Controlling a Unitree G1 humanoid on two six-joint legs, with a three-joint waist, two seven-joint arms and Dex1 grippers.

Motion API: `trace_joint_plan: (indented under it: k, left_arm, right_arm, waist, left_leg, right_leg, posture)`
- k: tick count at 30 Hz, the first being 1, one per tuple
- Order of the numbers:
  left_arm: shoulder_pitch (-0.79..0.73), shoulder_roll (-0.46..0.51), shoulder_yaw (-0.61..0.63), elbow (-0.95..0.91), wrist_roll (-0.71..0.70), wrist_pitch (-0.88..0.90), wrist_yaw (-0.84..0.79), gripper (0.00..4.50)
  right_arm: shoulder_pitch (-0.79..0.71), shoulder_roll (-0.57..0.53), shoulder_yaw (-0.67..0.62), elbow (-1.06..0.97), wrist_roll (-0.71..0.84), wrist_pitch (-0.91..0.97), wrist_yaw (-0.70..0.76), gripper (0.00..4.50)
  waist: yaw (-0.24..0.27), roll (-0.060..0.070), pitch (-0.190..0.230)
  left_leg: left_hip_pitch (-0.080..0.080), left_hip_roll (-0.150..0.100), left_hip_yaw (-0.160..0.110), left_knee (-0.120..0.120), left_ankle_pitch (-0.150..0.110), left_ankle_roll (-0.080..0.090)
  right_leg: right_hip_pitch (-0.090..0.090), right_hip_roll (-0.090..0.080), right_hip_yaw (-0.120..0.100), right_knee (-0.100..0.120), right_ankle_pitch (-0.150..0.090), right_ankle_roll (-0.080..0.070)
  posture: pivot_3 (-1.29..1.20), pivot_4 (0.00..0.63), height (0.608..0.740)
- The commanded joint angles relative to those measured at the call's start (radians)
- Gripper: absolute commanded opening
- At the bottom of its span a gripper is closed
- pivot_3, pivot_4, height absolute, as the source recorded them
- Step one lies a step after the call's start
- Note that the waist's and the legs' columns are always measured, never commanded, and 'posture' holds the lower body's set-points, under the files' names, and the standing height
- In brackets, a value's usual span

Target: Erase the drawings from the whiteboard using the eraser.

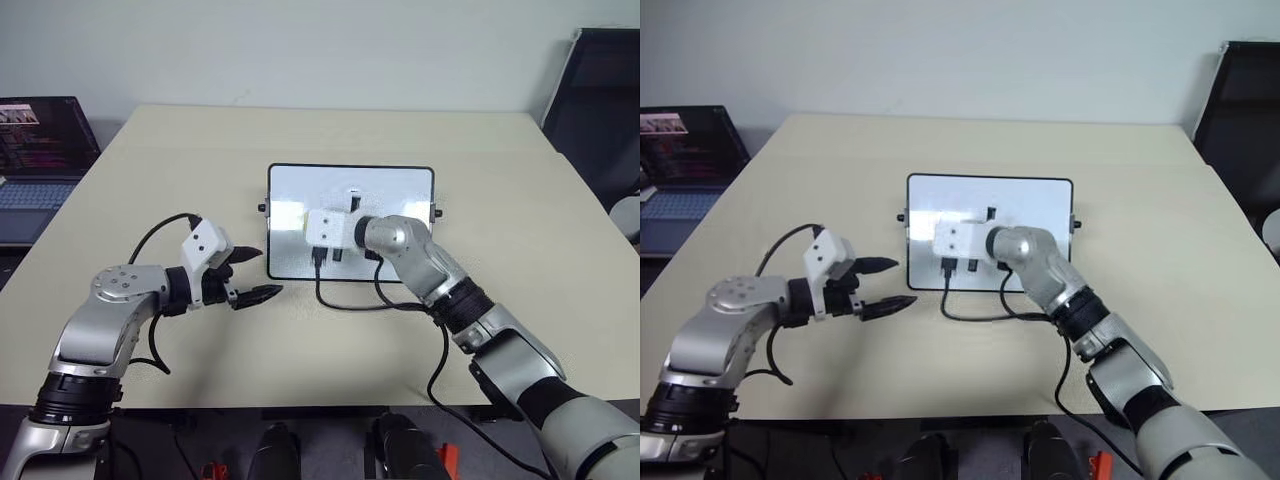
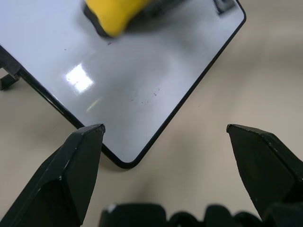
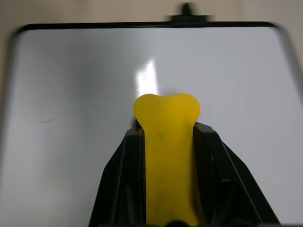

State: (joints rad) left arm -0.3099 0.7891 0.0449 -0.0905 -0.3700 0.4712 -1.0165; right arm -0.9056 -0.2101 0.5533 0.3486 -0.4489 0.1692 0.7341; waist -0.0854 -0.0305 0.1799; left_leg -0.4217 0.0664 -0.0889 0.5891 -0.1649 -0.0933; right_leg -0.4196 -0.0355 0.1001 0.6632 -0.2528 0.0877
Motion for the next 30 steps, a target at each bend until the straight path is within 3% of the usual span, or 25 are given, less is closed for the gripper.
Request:
trace_joint_plan:
  k: [1, 5, 8, 11, 17, 19, 25, 30]
  left_arm:
    - [-0.002, 0.007, 0.014, -0.026, -0.005, -0.014, -0.005, 4.5]
    - [0.001, 0.004, 0.011, -0.03, -0.006, -0.013, -0.003, 4.5]
    - [0.003, 0.003, 0.01, -0.033, -0.007, -0.01, -0.001, 4.5]
    - [0.007, 0.003, 0.012, -0.035, -0.008, -0.009, -0.001, 4.5]
    - [0.007, 0.003, 0.012, -0.035, -0.009, -0.009, -0.001, 4.5]
    - [0.006, 0.003, 0.012, -0.033, -0.009, -0.01, -0.001, 4.5]
    - [0.037, 0.023, 0.012, -0.035, 0.006, -0.021, -0.01, 4.5]
    - [0.105, 0.072, 0.014, -0.041, 0.033, -0.049, -0.04, 4.5]
  right_arm:
    - [0.01, 0.006, 0.005, -0.013, -0.019, 0.026, -0.008, 0.99]
    - [-0.071, 0.051, -0.065, 0.058, -0.051, -0.02, -0.25, 0.99]
    - [-0.091, 0.053, -0.075, 0.079, -0.055, -0.041, -0.309, 0.99]
    - [-0.08, 0.045, -0.066, 0.086, -0.054, -0.033, -0.283, 0.99]
    - [0.015, 0.008, 0.024, -0.026, -0.02, 0.024, -0.003, 0.99]
    - [0.03, 0.01, 0.031, -0.049, -0.023, 0.042, 0.026, 0.99]
    - [-0.051, 0.057, -0.072, 0.04, -0.056, -0.002, -0.249, 0.99]
    - [-0.028, 0.04, -0.039, 0.039, -0.037, -0.001, -0.18, 0.99]
  waist:
    - [0.0, 0.0, 0.0]
    - [-0.002, 0.0, 0.001]
    - [0.0, 0.0, 0.001]
    - [0.002, 0.0, 0.001]
    - [0.001, 0.0, 0.001]
    - [0.001, 0.0, 0.001]
    - [0.0, 0.0, 0.001]
    - [0.001, 0.0, 0.001]
  left_leg:
    - [0.0, 0.0, 0.0, 0.0, 0.0, 0.0]
    - [0.0, 0.0, 0.0, 0.001, 0.0, 0.0]
    - [0.0, 0.0, 0.0, 0.002, 0.0, 0.0]
    - [0.0, 0.0, 0.0, 0.002, 0.0, 0.0]
    - [-0.003, 0.0, -0.001, 0.0, 0.0, 0.0]
    - [-0.003, 0.0, -0.001, -0.001, 0.0, 0.0]
    - [-0.002, 0.0, -0.001, 0.002, 0.0, -0.001]
    - [-0.002, 0.0, -0.001, 0.002, 0.0, 0.0]
  right_leg:
    - [0.0, 0.0, 0.0, 0.0, 0.0, 0.0]
    - [0.0, 0.0, 0.0, 0.001, 0.0, -0.005]
    - [-0.001, 0.0, 0.0, 0.001, 0.001, -0.006]
    - [0.0, 0.0, 0.0, -0.001, 0.0, -0.006]
    - [-0.001, 0.0, -0.001, -0.001, 0.0, 0.0]
    - [-0.001, 0.0, -0.001, 0.0, -0.001, 0.001]
    - [-0.001, 0.0, 0.0, 0.0, -0.001, -0.005]
    - [-0.001, 0.0, 0.0, -0.001, -0.001, -0.006]
  posture:
    - [0.0, 0.15, 0.74]
    - [0.0, 0.15, 0.74]
    - [0.0, 0.15, 0.74]
    - [0.0, 0.15, 0.74]
    - [0.0, 0.15, 0.74]
    - [0.0, 0.15, 0.74]
    - [0.0, 0.15, 0.74]
    - [0.0, 0.15, 0.74]
